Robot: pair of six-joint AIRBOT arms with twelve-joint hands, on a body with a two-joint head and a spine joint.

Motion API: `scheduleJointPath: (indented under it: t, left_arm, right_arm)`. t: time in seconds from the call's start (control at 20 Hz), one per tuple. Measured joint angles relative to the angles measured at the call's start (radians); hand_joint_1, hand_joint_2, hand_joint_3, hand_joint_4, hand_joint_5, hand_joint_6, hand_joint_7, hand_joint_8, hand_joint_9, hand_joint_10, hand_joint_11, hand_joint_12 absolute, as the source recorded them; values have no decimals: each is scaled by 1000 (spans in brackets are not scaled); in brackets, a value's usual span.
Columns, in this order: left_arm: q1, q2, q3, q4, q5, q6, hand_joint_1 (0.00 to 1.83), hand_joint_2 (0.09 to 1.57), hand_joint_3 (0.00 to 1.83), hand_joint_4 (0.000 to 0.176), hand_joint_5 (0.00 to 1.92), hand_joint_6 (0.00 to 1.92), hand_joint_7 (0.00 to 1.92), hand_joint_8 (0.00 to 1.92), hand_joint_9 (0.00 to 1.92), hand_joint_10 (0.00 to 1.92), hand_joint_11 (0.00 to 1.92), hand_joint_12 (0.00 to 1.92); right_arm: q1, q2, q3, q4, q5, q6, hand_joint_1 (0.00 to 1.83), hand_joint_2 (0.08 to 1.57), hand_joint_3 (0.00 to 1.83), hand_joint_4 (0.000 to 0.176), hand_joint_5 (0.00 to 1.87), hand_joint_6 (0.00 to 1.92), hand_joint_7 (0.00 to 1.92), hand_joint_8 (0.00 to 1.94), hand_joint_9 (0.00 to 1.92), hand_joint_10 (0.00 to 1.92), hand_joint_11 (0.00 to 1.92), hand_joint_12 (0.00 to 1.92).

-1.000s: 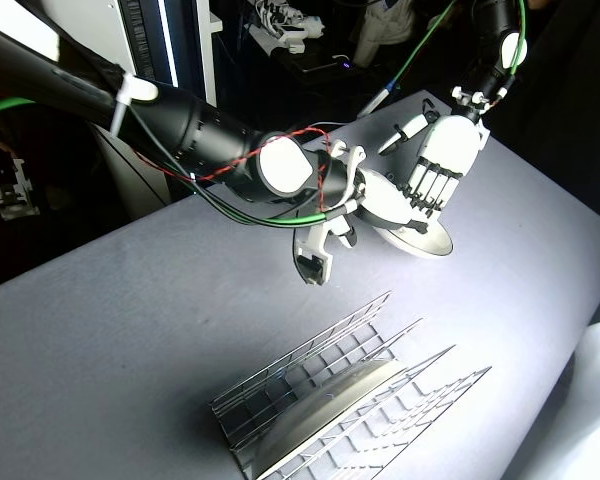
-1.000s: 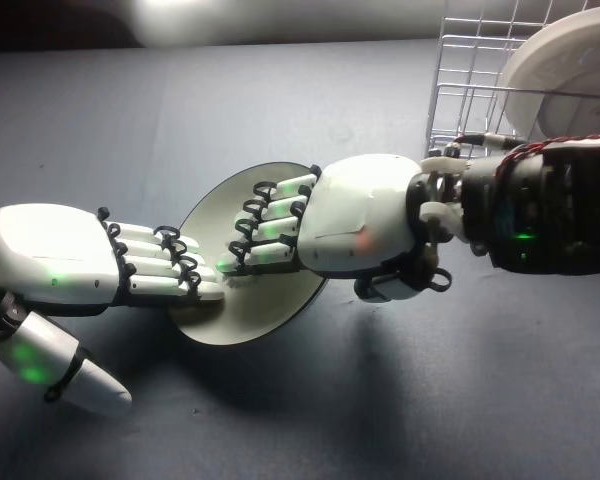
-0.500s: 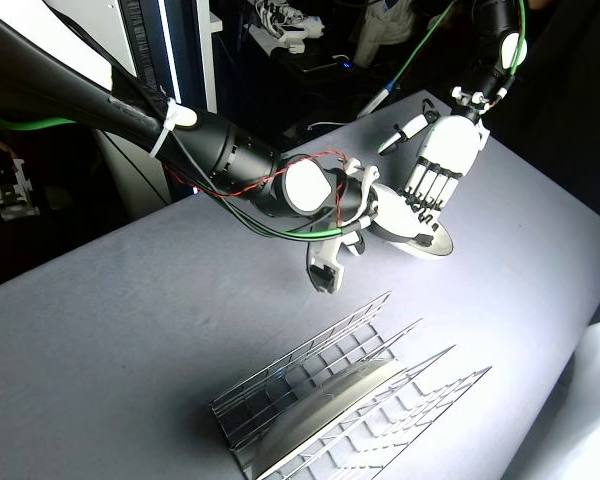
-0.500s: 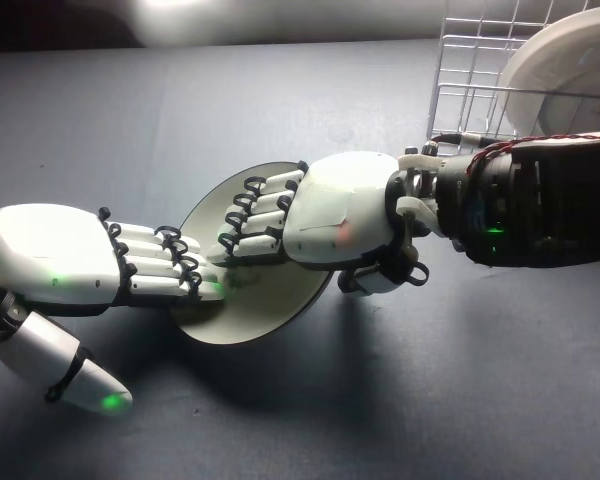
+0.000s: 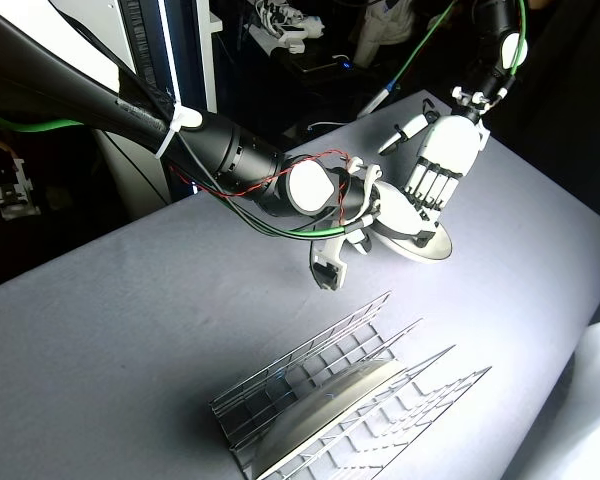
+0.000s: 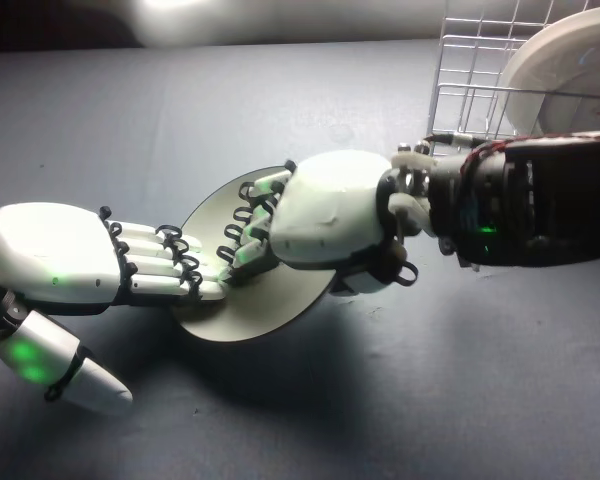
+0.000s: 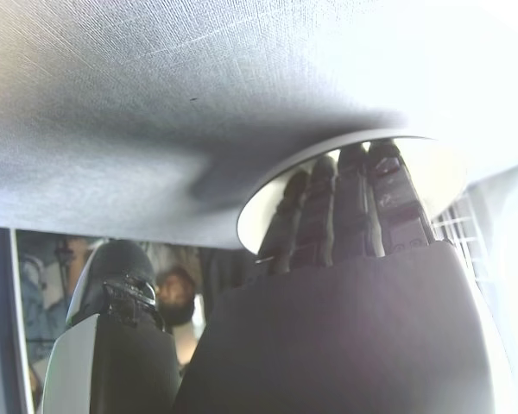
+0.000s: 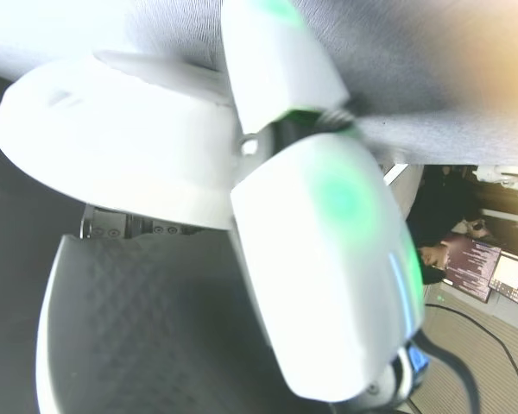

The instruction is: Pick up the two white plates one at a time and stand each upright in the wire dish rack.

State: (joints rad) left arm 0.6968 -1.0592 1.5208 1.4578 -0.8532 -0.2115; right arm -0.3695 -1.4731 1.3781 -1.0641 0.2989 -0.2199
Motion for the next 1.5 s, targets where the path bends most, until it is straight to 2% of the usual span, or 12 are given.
scheduleJointPath:
  t: [0.05,0.1,0.15,0.2,0.25,0.6,0.65,0.75,1.0,1.35,1.4,1.5]
  left_arm:
    - [1,0,0,-1,0,-5,0,1130,0,0,30,4,2,0,0,0,12,6]
    - [2,0,3,-2,0,-7,0,1127,0,0,54,13,29,10,22,9,32,16]
    - [5,0,4,-4,-1,-7,0,1127,0,0,54,13,29,10,22,9,32,16]
    - [5,0,6,-3,-3,-7,0,1128,0,0,51,10,24,7,17,6,23,14]
    - [5,0,7,-1,-5,-8,0,1131,0,0,28,3,0,0,0,0,0,0]
    - [-80,17,0,68,-4,-48,0,1132,0,0,17,0,0,0,0,0,0,0]
    - [-103,21,-6,89,-1,-52,0,1130,0,0,36,7,18,7,11,4,14,6]
    - [-154,35,-16,105,-6,-60,0,1137,2,0,31,4,10,1,2,0,10,6]
    - [-246,95,-27,97,-18,-69,0,1137,2,0,13,0,3,0,2,0,4,8]
    - [-305,154,-42,185,-33,-135,0,1140,2,0,36,10,16,6,7,3,19,9]
    - [-317,159,-42,204,-35,-149,0,1133,0,0,56,16,37,13,26,10,36,18]
    - [-346,180,-51,223,-40,-167,0,1135,0,0,56,13,34,9,23,7,31,18]
  right_arm:
    - [5,0,0,2,7,-3,1199,1145,3,0,868,862,915,1,911,26,627,782]
    - [5,0,0,2,13,-6,1346,1099,0,0,934,969,1077,567,937,880,779,787]
    - [5,1,0,-3,14,-7,1346,1099,0,0,934,969,1077,567,937,880,779,787]
    - [5,3,0,-2,26,-8,1376,1088,2,0,946,987,1104,726,934,1053,841,795]
    - [5,3,0,-3,37,-10,1390,1067,2,0,957,938,1086,782,1077,925,945,767]
    - [5,12,-19,-1,79,-10,1392,1065,1,0,979,905,1078,801,1076,932,971,719]
    - [5,22,-35,16,79,-10,1478,1059,0,0,997,829,1091,732,1109,795,866,1307]
    - [6,47,-65,44,87,-5,1494,1081,0,0,962,912,1053,779,1037,875,794,1505]
    - [33,91,-102,58,100,-5,1498,1069,0,0,959,879,1095,722,1096,803,792,1493]
    - [80,220,-246,261,77,-6,1499,1067,2,0,956,883,1094,744,1113,774,786,1480]
    - [82,240,-269,279,78,-7,1412,1068,1,0,949,947,1107,759,1063,908,828,1070]
    - [86,281,-311,315,78,-6,1391,1069,0,0,955,943,1107,760,1051,958,889,840]
